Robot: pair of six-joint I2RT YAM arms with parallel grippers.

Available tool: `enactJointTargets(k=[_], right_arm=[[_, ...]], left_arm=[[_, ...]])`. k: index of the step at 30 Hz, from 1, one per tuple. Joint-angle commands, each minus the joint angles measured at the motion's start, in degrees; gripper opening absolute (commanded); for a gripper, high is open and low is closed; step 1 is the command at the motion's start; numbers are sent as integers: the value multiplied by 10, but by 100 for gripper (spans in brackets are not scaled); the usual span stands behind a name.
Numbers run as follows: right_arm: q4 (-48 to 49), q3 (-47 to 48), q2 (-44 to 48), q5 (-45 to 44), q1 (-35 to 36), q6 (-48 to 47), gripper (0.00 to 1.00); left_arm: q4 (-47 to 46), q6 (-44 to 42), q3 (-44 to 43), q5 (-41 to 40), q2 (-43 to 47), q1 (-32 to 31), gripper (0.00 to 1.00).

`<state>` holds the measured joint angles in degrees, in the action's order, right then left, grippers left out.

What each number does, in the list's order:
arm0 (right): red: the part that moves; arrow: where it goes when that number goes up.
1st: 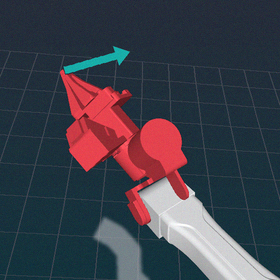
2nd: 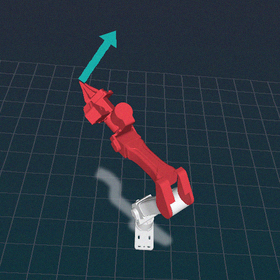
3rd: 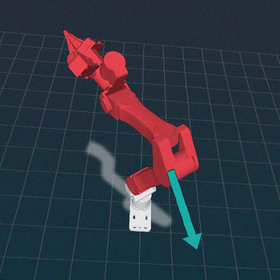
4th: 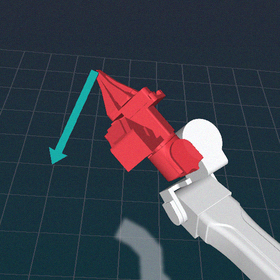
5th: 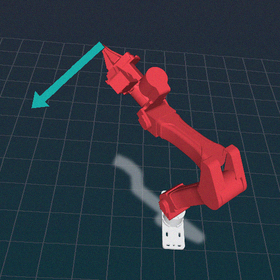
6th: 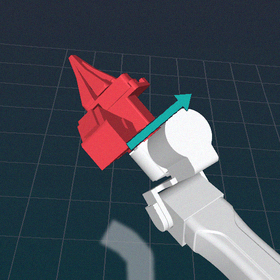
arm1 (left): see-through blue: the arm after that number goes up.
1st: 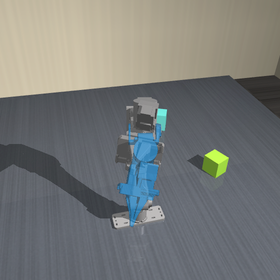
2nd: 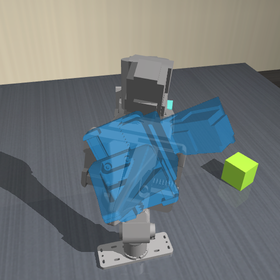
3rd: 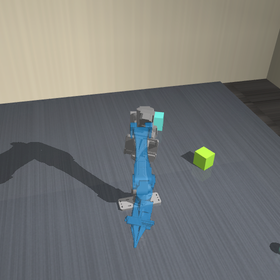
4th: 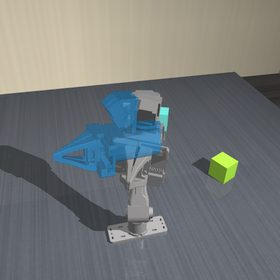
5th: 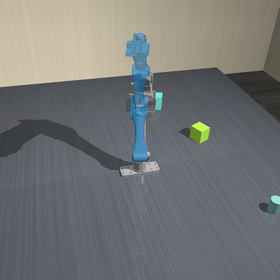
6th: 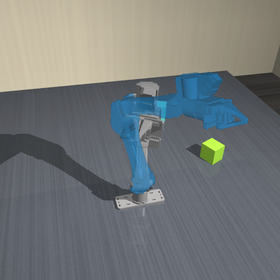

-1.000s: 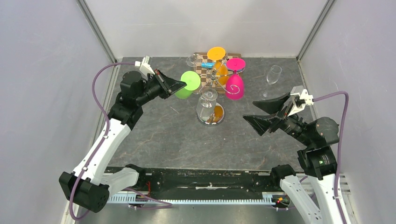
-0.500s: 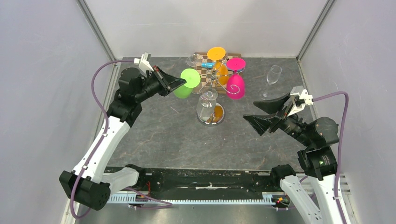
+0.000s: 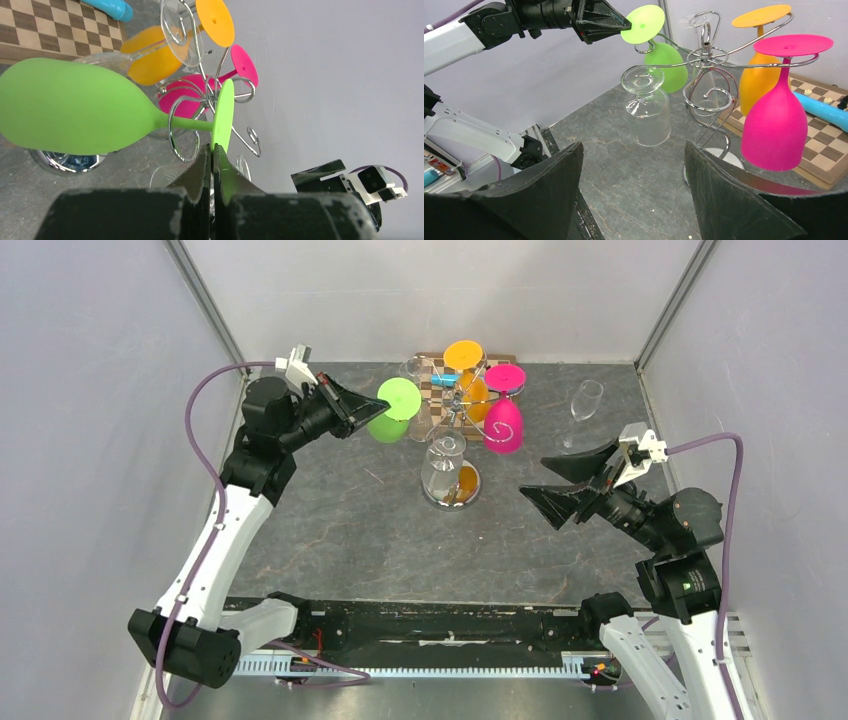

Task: Take the wine glass off the wine glass rack
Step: Pick up the wine glass from the wine rack.

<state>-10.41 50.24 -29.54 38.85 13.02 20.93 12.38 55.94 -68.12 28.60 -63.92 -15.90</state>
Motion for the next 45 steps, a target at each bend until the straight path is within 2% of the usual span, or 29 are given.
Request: enactJointTargets(k=[1, 8, 10, 28, 35, 45], right_arm=[[8, 22, -5, -5, 4, -7, 76], [6, 21, -3, -7, 5, -9, 76], [6, 21, -3, -7, 5, -10, 76], [7, 17, 0, -7, 5, -8, 77], [4, 19, 3, -7, 5, -8, 77], [5, 20, 0, -4, 5, -2, 77]], left_arm=[[-18, 6, -39, 8, -10, 9, 2], [-36, 18, -66, 20, -30, 11, 2], [-46, 25, -46, 24, -34, 11, 2], [-72, 37, -48, 69, -63, -23, 2], [-65, 27, -42, 73, -54, -33, 2], [-44, 9, 13, 84, 0, -34, 2]])
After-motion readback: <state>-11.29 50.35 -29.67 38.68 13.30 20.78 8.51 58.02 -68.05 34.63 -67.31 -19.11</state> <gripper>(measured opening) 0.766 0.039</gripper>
